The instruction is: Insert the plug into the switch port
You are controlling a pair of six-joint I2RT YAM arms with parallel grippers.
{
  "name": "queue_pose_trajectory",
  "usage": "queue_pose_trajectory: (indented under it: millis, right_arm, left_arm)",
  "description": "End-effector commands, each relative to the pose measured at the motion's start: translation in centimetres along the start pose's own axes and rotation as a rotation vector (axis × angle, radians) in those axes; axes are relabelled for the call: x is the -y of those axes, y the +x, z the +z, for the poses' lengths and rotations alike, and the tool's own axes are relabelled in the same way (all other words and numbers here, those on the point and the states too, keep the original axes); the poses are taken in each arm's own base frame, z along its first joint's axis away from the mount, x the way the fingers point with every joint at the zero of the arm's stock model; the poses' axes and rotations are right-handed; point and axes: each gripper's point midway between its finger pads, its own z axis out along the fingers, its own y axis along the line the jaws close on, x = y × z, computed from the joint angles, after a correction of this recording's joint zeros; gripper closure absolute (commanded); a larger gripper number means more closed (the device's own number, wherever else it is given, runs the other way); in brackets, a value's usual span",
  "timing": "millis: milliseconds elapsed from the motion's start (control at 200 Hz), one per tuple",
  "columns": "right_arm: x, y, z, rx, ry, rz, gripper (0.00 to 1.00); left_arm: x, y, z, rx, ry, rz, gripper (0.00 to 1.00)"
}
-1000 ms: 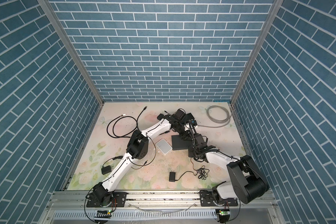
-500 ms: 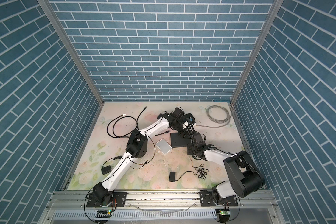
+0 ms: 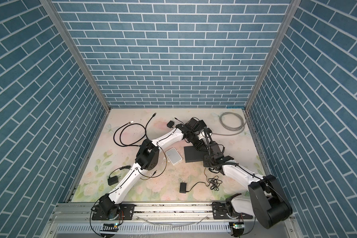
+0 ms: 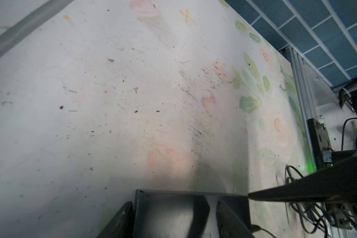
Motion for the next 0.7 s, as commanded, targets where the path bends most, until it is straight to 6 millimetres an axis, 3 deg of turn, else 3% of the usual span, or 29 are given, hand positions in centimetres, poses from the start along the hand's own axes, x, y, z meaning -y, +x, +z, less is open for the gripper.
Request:
queue_pose_trajectory:
  millis: [0, 110, 210, 285, 375, 695]
  right_arm:
    - [-0.1, 0.9, -1.2, -0.035, -0.018, 0.034, 0.60]
    - [0.1, 1.0, -1.8, -0.052, -0.001, 0.039, 0.62]
    - [0.7, 1.7, -2.0, -0.094, 0.037, 0.048, 0.76]
    - [0.9, 2.3, -1.7, -0.114, 0.041, 0.074, 0.82]
    - [1.0, 2.8, -1.1, -0.100, 0.030, 0.101, 0.82]
    - [-0.1, 1.6, 0.2, -0.045, -0.026, 0.074, 0.81]
  left_arm:
    - [-1.9, 4.7, 1.9, -0.108, -0.035, -0.170, 0.35]
    - [-1.9, 4.6, 2.0, -0.102, -0.033, -0.175, 0.35]
    - [-1.9, 4.4, 2.0, -0.093, -0.033, -0.181, 0.35]
    - [-1.9, 4.2, 2.0, -0.085, -0.029, -0.181, 0.34]
    - [-1.9, 4.1, 2.0, -0.081, -0.031, -0.184, 0.34]
    - [-2.0, 4.1, 2.0, -0.079, -0.032, -0.188, 0.34]
